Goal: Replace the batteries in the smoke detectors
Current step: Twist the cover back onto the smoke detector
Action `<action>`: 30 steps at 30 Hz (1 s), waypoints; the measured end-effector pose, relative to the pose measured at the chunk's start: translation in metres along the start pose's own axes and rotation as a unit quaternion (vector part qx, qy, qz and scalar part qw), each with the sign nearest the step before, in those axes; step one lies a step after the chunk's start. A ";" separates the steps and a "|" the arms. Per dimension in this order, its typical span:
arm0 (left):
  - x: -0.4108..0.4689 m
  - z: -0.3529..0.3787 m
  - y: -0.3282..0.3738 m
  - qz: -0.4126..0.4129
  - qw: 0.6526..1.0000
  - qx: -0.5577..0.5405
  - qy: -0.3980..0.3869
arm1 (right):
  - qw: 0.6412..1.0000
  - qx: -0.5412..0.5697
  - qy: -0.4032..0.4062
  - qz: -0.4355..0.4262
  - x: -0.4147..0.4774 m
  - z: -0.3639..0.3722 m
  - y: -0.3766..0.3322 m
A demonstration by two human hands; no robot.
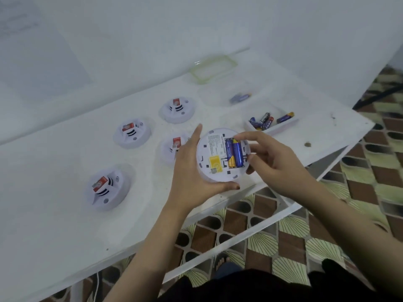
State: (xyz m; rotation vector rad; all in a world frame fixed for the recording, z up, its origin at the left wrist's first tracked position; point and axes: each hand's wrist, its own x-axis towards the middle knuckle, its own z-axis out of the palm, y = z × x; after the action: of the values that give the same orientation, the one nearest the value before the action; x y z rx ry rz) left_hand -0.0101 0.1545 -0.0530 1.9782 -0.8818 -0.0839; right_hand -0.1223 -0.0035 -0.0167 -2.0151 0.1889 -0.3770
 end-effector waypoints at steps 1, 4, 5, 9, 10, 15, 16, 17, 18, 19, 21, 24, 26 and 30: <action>0.004 -0.001 0.001 0.015 1.000 0.003 -0.007 | 1.000 -0.021 -0.002 0.008 0.001 -0.001 -0.002; 0.017 -0.004 0.004 0.067 0.998 -0.004 -0.016 | 0.997 -0.068 0.004 0.021 0.005 -0.002 -0.008; 0.021 -0.006 0.006 0.079 0.997 -0.003 -0.016 | 0.997 -0.078 0.008 0.020 0.008 -0.002 -0.010; 0.042 -0.014 0.016 0.125 0.992 -0.013 -0.025 | 0.995 -0.081 0.040 0.029 0.016 -0.002 -0.016; 0.046 -0.015 0.017 0.133 0.990 -0.018 -0.030 | 0.995 -0.081 0.047 0.027 0.018 -0.001 -0.017; 0.060 -0.015 -0.001 0.139 0.989 -0.016 -0.048 | 0.990 -0.116 0.073 0.031 0.030 0.004 -0.019; 0.063 -0.015 -0.006 0.138 0.989 -0.018 -0.055 | 0.990 -0.113 0.079 0.038 0.033 0.006 -0.019; 0.066 -0.016 -0.008 0.139 0.988 -0.022 -0.063 | 0.989 -0.109 0.085 0.046 0.035 0.007 -0.019; 0.069 -0.017 -0.011 0.141 0.987 -0.026 -0.070 | 0.989 -0.102 0.088 0.052 0.037 0.009 -0.018; 0.071 -0.018 -0.013 0.144 0.986 -0.029 -0.075 | 0.990 -0.094 0.091 0.056 0.039 0.011 -0.018; 0.075 -0.020 -0.017 0.160 0.984 -0.024 -0.077 | 0.990 -0.083 0.095 0.058 0.043 0.017 -0.018; 0.075 -0.023 -0.022 0.178 0.982 -0.001 -0.056 | 0.989 -0.092 0.109 0.045 0.047 0.027 -0.017; 0.075 -0.026 -0.025 0.183 0.982 0.014 -0.040 | 0.987 -0.103 0.114 0.034 0.050 0.032 -0.016; 0.083 -0.029 -0.026 0.203 0.978 0.033 -0.035 | 0.987 -0.105 0.121 0.008 0.054 0.036 -0.012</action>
State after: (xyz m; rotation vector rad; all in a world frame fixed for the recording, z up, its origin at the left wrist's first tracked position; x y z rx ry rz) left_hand 0.0771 0.1327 -0.0333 1.8248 -1.3323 0.1141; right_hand -0.0593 0.0163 -0.0108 -2.1701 0.4107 -0.6148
